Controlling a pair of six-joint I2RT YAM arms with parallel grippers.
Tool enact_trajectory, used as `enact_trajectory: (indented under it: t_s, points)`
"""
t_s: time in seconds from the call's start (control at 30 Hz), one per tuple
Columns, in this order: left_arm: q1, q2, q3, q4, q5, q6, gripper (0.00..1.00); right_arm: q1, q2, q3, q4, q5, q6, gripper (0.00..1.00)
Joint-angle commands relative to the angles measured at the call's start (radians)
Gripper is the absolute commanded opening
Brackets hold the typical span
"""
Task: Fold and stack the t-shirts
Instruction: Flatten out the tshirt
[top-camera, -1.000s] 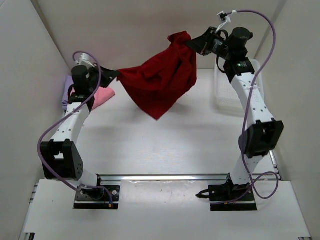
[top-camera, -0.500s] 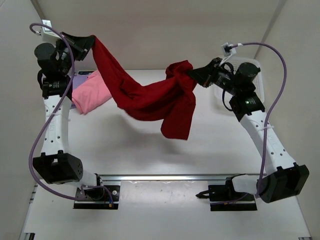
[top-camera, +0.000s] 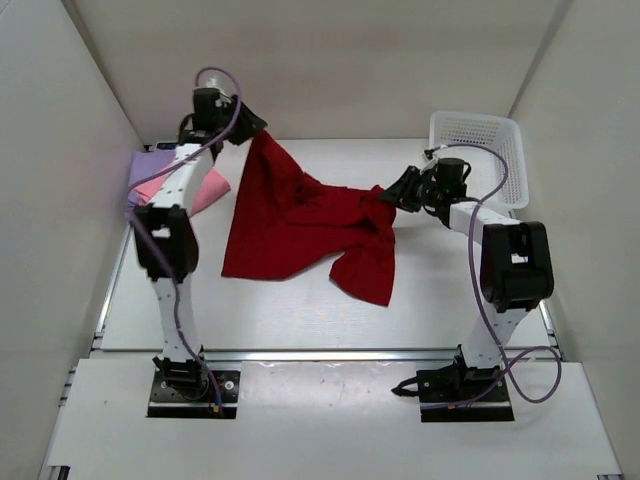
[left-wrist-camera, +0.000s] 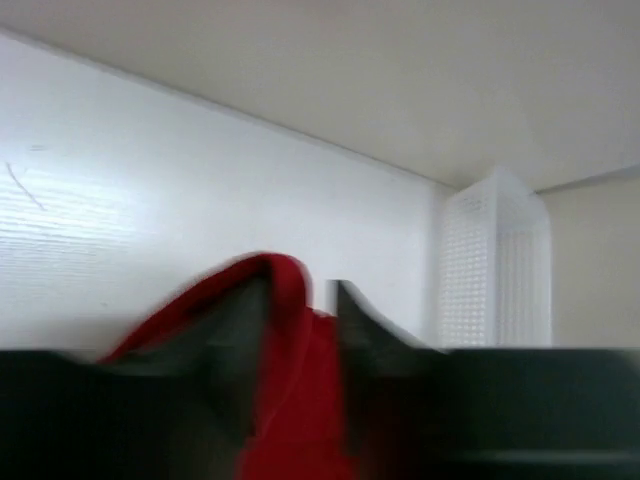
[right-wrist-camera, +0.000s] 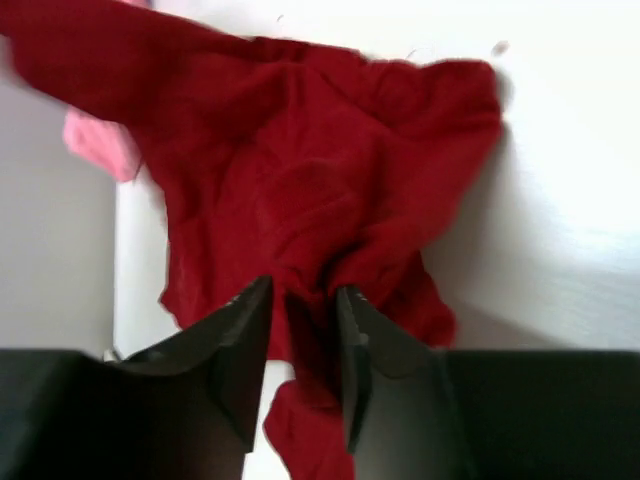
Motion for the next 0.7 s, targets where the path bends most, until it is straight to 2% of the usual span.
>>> enact_trajectory:
  t_s: [0.0,0.03,0.07,0.13,0.17,0.2,0.23,0.3,0.33,0.37,0.4,0.43,0.47,0.57,0.67]
  points:
    - [-0.010,0.207,0.270,-0.289,-0.051,0.068,0.54,-0.009,-0.050,0.200,-0.082,0.060,-0.061,0.31]
    - [-0.009,0.233,0.390,-0.329,-0.057,0.078,0.85,0.002,-0.079,0.217,-0.137,0.120,-0.106,0.36]
    - [-0.009,0.265,0.469,-0.393,-0.085,0.088,0.98,0.019,-0.111,0.215,-0.163,0.198,-0.147,0.42]
    - [-0.017,0.211,0.455,-0.417,-0.127,0.108,0.99,0.040,-0.179,0.154,-0.187,0.286,-0.164,0.45]
    - [-0.020,0.173,0.360,-0.399,-0.127,0.118,0.99,0.053,-0.217,0.078,-0.173,0.303,-0.155,0.44]
    - [-0.026,0.073,0.197,-0.327,-0.138,0.129,0.98,0.065,-0.234,0.047,-0.150,0.318,-0.137,0.43]
    - [-0.040,-0.052,0.101,-0.222,-0.149,0.134,0.98,0.086,-0.275,-0.040,-0.124,0.347,-0.115,0.36]
    - [-0.054,-0.229,-0.289,-0.080,-0.170,0.141,0.99,0.120,-0.370,-0.188,-0.087,0.372,-0.112,0.22]
    - [-0.051,-0.339,-0.380,-0.009,-0.184,0.123,0.98,0.134,-0.401,-0.275,-0.081,0.396,-0.108,0.04]
    - [-0.043,-0.392,-0.573,0.038,-0.170,0.082,0.84,0.152,-0.462,-0.371,-0.078,0.407,-0.106,0.00]
    - [-0.017,-0.491,-0.766,0.136,-0.126,0.018,0.73,0.172,-0.534,-0.451,-0.079,0.423,-0.105,0.00]
    - [0.006,-0.565,-0.841,0.184,-0.098,-0.033,0.39,0.201,-0.570,-0.493,-0.088,0.449,-0.098,0.00]
    - [0.026,-0.617,-0.952,0.177,-0.081,-0.040,0.25,0.211,-0.646,-0.569,-0.097,0.450,-0.100,0.00]
    - [0.030,-0.717,-1.114,0.058,-0.127,0.034,0.25,0.244,-0.825,-0.703,-0.156,0.463,-0.094,0.00]
    - [0.059,-0.844,-1.280,0.022,-0.155,0.031,0.38,0.237,-0.947,-0.775,-0.229,0.461,-0.091,0.01]
